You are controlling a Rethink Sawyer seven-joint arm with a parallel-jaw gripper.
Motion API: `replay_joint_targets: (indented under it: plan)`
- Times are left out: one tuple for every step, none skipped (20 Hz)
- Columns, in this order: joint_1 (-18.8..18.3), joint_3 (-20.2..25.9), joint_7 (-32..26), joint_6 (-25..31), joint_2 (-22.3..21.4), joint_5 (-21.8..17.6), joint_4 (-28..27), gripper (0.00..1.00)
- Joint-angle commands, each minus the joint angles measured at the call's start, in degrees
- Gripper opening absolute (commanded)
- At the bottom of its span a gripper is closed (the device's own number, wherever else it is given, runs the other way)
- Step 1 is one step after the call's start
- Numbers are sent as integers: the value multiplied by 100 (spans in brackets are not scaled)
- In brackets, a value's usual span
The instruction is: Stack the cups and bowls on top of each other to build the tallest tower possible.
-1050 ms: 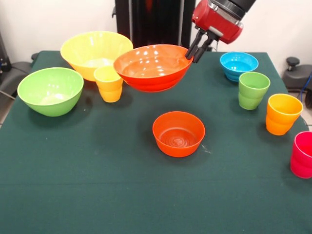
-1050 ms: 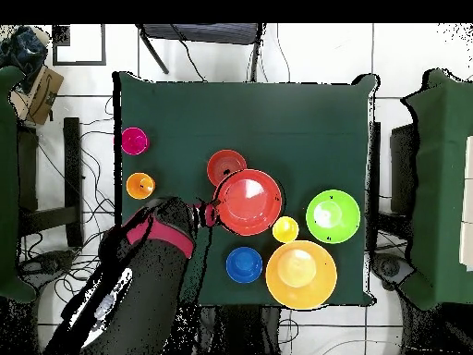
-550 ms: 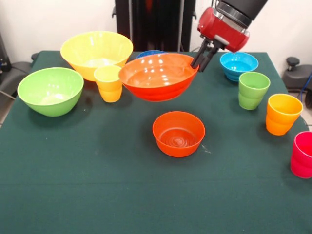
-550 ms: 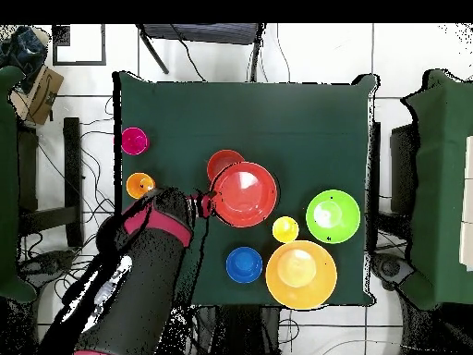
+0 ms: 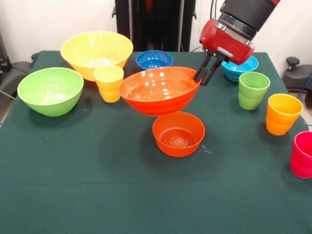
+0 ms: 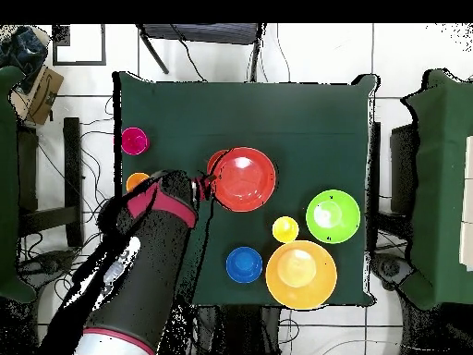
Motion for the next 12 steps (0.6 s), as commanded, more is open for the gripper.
replay_joint_targets:
  plan:
    - [-237,691,288,348,103,325,-553,0]
    - [-240,683,283,359,128,345,-594,0]
    - [-243,674,278,370,153,365,-635,0]
    - [-228,655,295,417,188,398,-690,0]
    - [-213,635,312,464,222,432,-746,0]
    - [-174,590,367,518,274,463,-823,0]
    - [-145,561,399,588,318,499,-892,0]
    - [-119,536,433,638,353,530,-942,0]
    - [-109,530,432,681,377,557,-979,0]
    - [-98,520,430,705,390,578,-994,0]
    - [-87,507,426,733,402,600,-1005,0]
    - [-45,455,459,766,432,613,-1039,0]
